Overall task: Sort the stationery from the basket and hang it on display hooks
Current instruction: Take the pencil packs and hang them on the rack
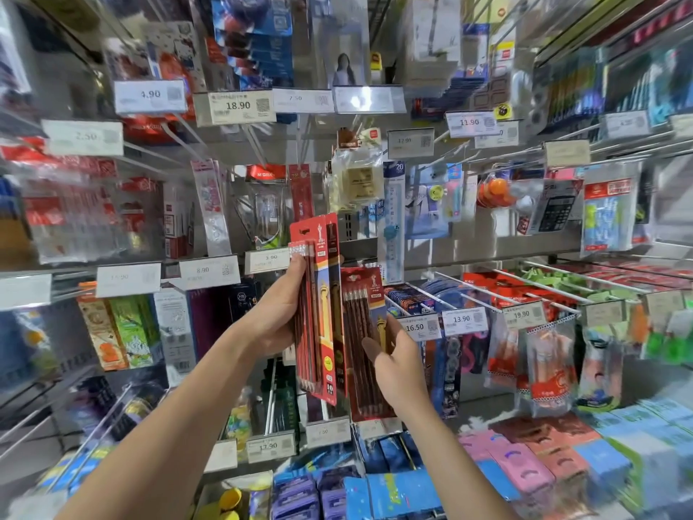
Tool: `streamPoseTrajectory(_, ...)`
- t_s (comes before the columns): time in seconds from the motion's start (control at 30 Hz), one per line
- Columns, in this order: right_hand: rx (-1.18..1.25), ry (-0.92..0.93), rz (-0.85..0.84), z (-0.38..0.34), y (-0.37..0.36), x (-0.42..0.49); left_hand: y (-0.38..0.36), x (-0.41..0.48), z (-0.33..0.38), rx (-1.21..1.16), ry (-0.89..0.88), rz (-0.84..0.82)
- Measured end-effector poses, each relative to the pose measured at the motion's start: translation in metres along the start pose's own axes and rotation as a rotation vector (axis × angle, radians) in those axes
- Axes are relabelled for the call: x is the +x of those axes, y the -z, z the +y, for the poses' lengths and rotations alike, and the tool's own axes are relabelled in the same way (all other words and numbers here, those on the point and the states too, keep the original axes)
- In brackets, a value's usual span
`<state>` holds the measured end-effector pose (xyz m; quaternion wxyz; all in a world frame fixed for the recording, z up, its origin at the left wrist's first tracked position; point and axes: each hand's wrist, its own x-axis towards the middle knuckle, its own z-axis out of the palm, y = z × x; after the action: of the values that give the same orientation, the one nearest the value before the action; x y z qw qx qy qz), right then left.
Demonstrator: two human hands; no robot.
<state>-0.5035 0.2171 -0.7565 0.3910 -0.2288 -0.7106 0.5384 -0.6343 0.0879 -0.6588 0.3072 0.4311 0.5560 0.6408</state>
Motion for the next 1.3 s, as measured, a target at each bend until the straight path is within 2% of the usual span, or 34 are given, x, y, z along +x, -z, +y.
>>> streamPoseTrajectory(0.23, -0.039, -0.076, -0.031, -0.009, -0.018, 0.022, -0.001, -0.003, 0.003, 0.009, -0.003, -0.011)
streamPoseTrajectory(0.33, -0.155, -0.195, -0.086, -0.013, -0.023, 0.038, -0.003, -0.002, 0.003, 0.036, -0.024, -0.001)
streamPoseTrajectory(0.4, -0.221, -0.198, -0.107, -0.015, -0.021, 0.037, -0.003, -0.001, 0.002, 0.045, -0.042, -0.003)
streamPoseTrajectory(0.5, -0.224, -0.079, -0.054, -0.020, -0.016, 0.024, -0.003, 0.001, -0.001, 0.046, -0.061, 0.003)
streamPoseTrajectory(0.57, -0.133, 0.049, 0.062, -0.032, -0.012, 0.014, -0.004, 0.001, -0.003, 0.032, -0.070, 0.003)
streamPoseTrajectory(0.63, 0.079, 0.275, 0.147, -0.049, -0.009, -0.001, -0.005, 0.001, -0.005, 0.024, -0.077, -0.001)
streamPoseTrajectory(0.7, 0.174, 0.495, 0.139, -0.064, -0.009, -0.016, -0.006, 0.001, -0.004, 0.019, -0.088, 0.011)
streamPoseTrajectory(0.73, 0.157, 0.559, 0.112, -0.067, -0.012, -0.022, -0.006, 0.001, -0.004, 0.014, -0.095, 0.016)
streamPoseTrajectory(0.8, -0.022, 0.591, 0.080, -0.066, -0.020, -0.027, -0.006, 0.001, -0.004, -0.020, -0.108, 0.021)
streamPoseTrajectory(0.9, -0.244, 0.570, 0.139, -0.060, -0.030, -0.024, -0.010, 0.001, -0.002, -0.039, -0.105, 0.075)
streamPoseTrajectory(1.07, -0.164, 0.540, 0.180, -0.058, -0.029, -0.019, -0.013, 0.000, 0.002, -0.009, -0.061, 0.152)
streamPoseTrajectory(1.17, 0.019, 0.442, 0.122, -0.058, -0.022, -0.024, -0.012, 0.001, 0.003, 0.018, -0.066, 0.132)
streamPoseTrajectory(1.3, 0.345, 0.199, 0.003, -0.049, -0.011, -0.019, -0.013, 0.004, 0.001, 0.028, -0.068, 0.154)
